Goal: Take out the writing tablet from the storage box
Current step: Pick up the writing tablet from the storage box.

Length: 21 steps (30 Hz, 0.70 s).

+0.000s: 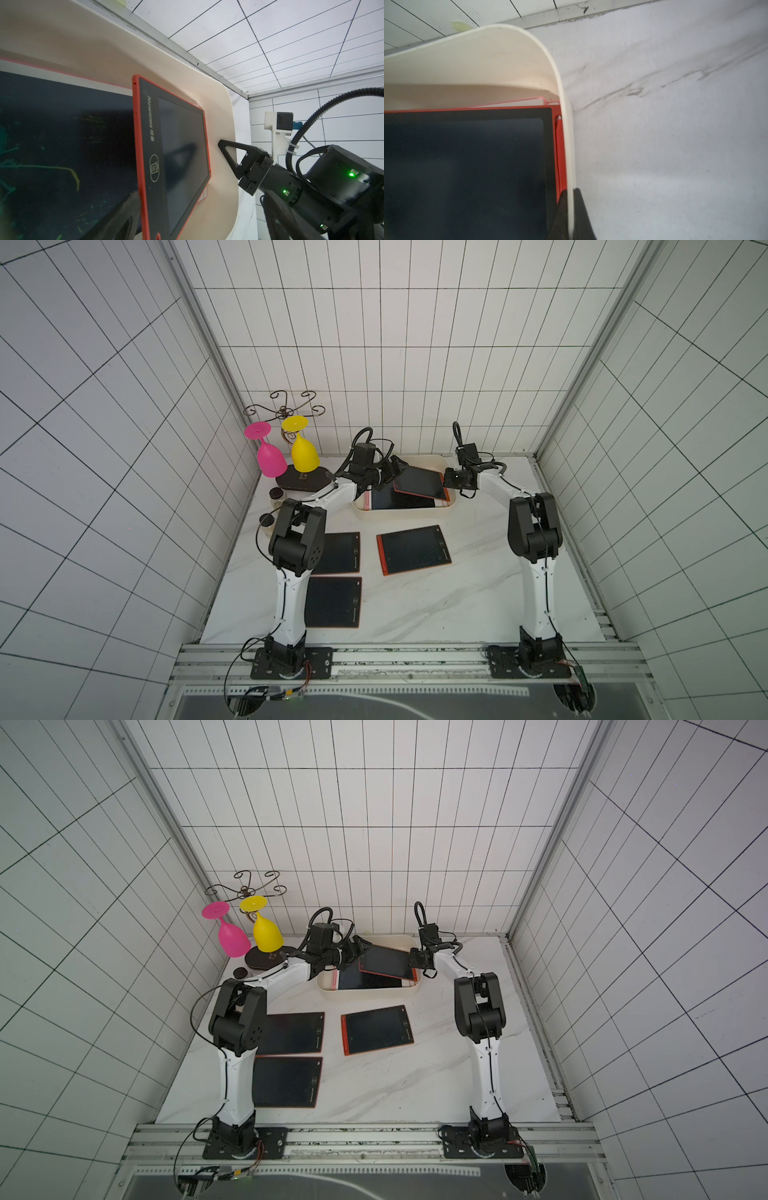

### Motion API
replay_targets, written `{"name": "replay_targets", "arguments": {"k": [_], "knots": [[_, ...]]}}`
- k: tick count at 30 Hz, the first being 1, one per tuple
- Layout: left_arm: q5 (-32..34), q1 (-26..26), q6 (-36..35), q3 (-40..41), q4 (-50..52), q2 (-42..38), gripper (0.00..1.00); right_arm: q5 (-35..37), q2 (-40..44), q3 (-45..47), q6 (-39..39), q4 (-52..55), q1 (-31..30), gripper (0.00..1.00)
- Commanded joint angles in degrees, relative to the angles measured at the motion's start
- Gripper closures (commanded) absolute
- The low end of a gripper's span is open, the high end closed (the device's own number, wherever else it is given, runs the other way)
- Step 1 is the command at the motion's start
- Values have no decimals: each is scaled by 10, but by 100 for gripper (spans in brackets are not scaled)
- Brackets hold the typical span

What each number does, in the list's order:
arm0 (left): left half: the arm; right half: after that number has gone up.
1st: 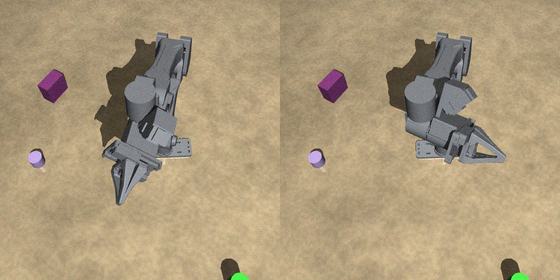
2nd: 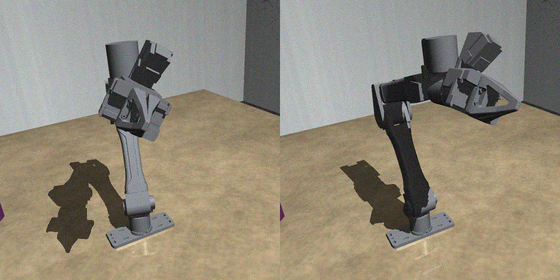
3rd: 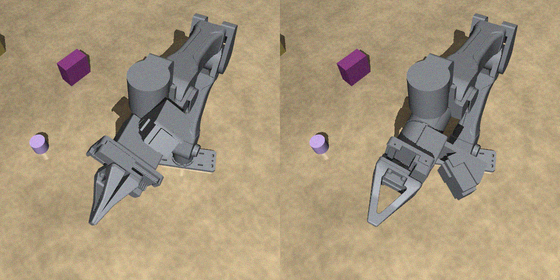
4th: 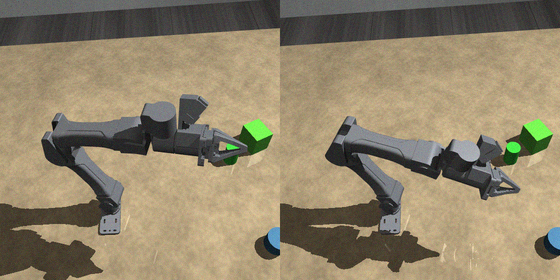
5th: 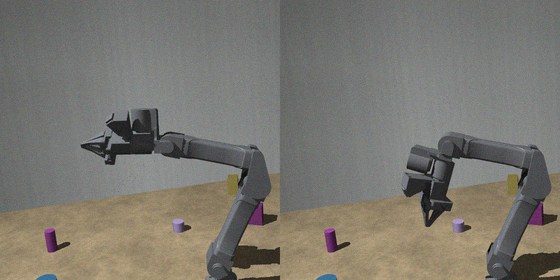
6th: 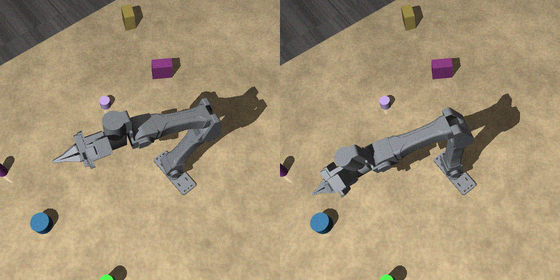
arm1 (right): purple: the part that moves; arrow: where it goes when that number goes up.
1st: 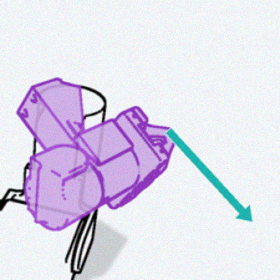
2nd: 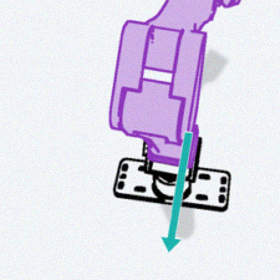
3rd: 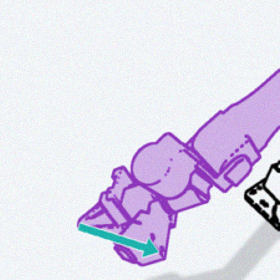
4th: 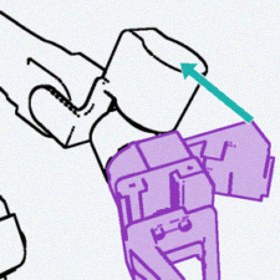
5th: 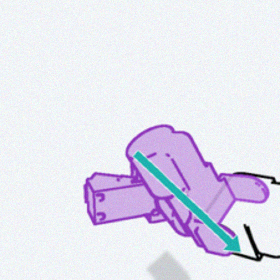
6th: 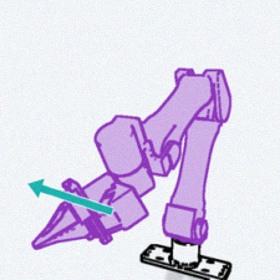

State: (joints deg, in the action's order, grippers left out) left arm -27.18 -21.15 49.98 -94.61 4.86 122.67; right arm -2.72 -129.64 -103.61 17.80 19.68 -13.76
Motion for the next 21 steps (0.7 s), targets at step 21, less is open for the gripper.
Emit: {"name": "replay_targets", "arguments": {"k": [21], "knots": [[-39,-1,-12,-6,4,-10,11,-68,18,27,24,-41,-9,100]]}}
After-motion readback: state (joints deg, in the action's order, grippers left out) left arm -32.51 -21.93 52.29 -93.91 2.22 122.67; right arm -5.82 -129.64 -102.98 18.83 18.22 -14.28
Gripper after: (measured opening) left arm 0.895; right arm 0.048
